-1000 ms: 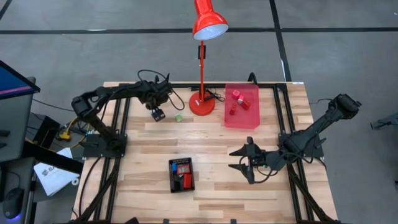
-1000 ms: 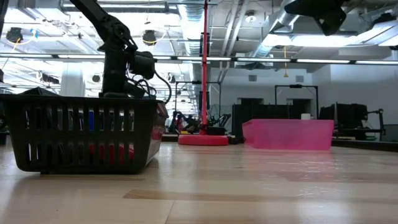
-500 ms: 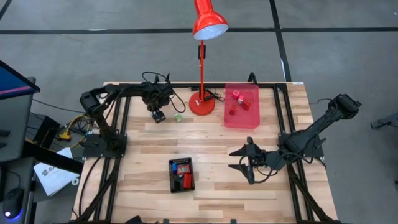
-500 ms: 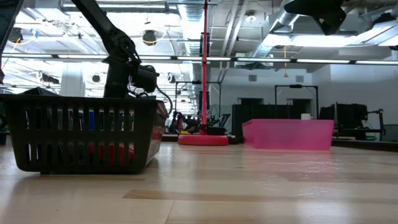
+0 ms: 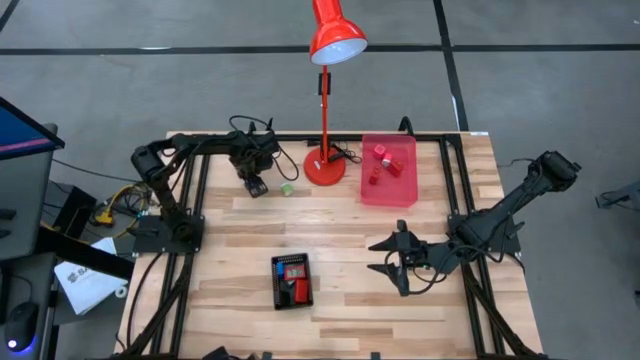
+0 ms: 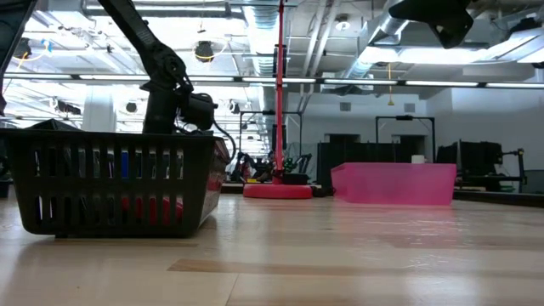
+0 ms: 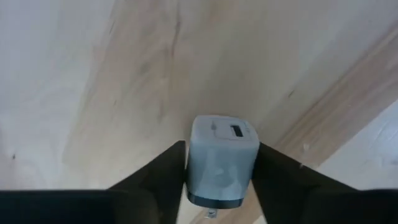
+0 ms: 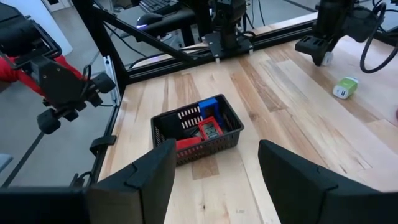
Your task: Pick & Place Office items
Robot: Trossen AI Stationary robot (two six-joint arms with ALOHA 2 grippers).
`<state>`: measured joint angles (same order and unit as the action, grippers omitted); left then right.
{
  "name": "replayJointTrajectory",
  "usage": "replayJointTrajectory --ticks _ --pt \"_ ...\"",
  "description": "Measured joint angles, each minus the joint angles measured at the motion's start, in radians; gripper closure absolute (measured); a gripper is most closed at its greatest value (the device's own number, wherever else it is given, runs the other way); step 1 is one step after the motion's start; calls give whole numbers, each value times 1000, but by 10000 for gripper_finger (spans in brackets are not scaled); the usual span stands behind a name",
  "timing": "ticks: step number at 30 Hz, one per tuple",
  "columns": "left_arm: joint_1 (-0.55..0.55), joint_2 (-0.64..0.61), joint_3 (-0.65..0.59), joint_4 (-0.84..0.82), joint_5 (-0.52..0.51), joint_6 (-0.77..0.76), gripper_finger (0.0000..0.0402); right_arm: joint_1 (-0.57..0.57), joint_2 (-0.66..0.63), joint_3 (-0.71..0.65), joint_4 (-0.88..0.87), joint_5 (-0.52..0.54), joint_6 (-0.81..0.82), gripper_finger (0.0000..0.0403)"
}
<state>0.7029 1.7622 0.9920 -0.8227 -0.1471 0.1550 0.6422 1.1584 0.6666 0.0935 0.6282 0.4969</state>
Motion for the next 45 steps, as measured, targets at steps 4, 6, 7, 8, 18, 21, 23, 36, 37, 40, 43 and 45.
replayJointTrajectory --ticks 4,6,7,8,18,21,23,36,37,40,43,45 --pt "0 0 0 -19 0 -3 276 0 0 0 -3 0 0 182" --pt "0 0 0 -20 3 -3 276 0 0 0 -4 0 0 182" --pt "0 -2 0 -19 8 -3 276 0 0 0 -5 0 0 182" --pt "-1 -4 0 -17 16 -3 276 0 0 0 -7 0 -2 182" --pt "-33 -162 -1 20 198 2 276 20 10 0 -29 50 -146 182" --pt "-76 -277 -1 44 295 -6 276 32 17 0 -22 66 -213 182" --pt "-115 -357 -1 67 371 -26 276 35 29 -1 -20 81 -271 182" --pt "-584 -476 -1 342 529 -165 276 40 187 0 294 43 -835 177" --pt "-622 -450 -1 359 528 -164 276 40 192 0 323 23 -863 174" --pt "-719 -372 -1 483 539 -140 276 36 205 0 390 -35 -946 162" --pt "-771 -296 -1 617 595 -136 276 33 206 0 404 -92 -995 154" --pt "-783 -253 0 664 628 -136 276 29 205 0 399 -123 -985 153"
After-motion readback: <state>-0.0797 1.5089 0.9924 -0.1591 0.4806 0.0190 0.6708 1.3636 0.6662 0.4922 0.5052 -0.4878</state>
